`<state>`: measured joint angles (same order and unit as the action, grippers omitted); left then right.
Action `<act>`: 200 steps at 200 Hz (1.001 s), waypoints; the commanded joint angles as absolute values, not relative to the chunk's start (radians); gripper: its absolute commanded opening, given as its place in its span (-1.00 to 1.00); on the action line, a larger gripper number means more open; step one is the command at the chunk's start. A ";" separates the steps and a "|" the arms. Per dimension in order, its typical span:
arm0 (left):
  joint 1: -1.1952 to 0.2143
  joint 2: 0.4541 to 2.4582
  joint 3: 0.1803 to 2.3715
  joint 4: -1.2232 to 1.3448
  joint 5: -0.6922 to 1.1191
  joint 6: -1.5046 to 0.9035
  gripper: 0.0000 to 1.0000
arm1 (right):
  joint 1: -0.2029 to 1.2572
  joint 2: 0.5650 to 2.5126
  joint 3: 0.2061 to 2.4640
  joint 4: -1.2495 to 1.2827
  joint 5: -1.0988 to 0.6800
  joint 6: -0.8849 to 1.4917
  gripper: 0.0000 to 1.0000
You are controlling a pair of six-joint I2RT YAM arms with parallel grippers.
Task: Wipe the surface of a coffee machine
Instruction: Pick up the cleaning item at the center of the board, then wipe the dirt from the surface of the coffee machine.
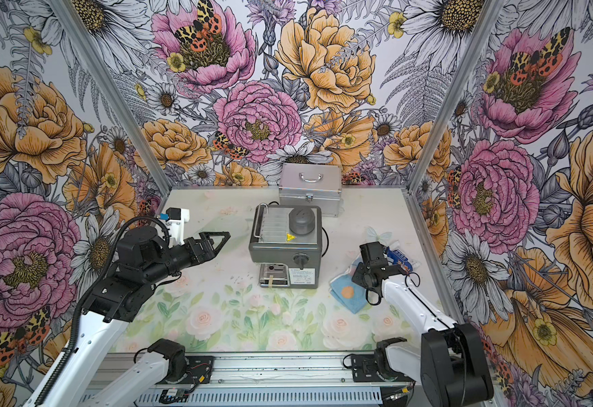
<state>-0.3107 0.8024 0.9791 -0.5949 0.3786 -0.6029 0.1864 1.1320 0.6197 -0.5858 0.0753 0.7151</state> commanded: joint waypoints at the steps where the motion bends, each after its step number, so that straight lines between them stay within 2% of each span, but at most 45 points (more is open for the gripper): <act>1: -0.330 0.855 1.014 -0.599 0.411 -0.566 0.90 | 0.234 1.032 0.680 -0.651 0.106 0.716 -1.00; 48: -0.407 0.973 1.101 -0.598 0.338 -0.535 0.92 | 0.303 0.899 0.841 -0.805 0.180 0.702 -1.00; 81: -0.410 1.054 1.157 -0.597 0.290 -0.502 0.93 | 0.375 0.835 0.974 -0.896 0.236 0.698 -1.00; 118: -0.410 1.120 1.177 -0.597 0.288 -0.505 0.90 | 0.490 0.779 1.166 -0.943 0.208 0.673 -1.00; 145: -0.418 1.133 1.183 -0.598 0.262 -0.510 0.89 | 0.652 0.802 1.295 -0.943 0.223 0.673 -1.00; 178: -0.446 1.159 1.184 -0.596 0.227 -0.534 0.87 | 0.959 0.881 1.446 -0.943 0.392 0.656 -1.00; 200: -0.462 1.171 1.175 -0.596 0.192 -0.544 0.85 | 1.141 1.021 1.525 -0.925 0.514 0.603 -1.00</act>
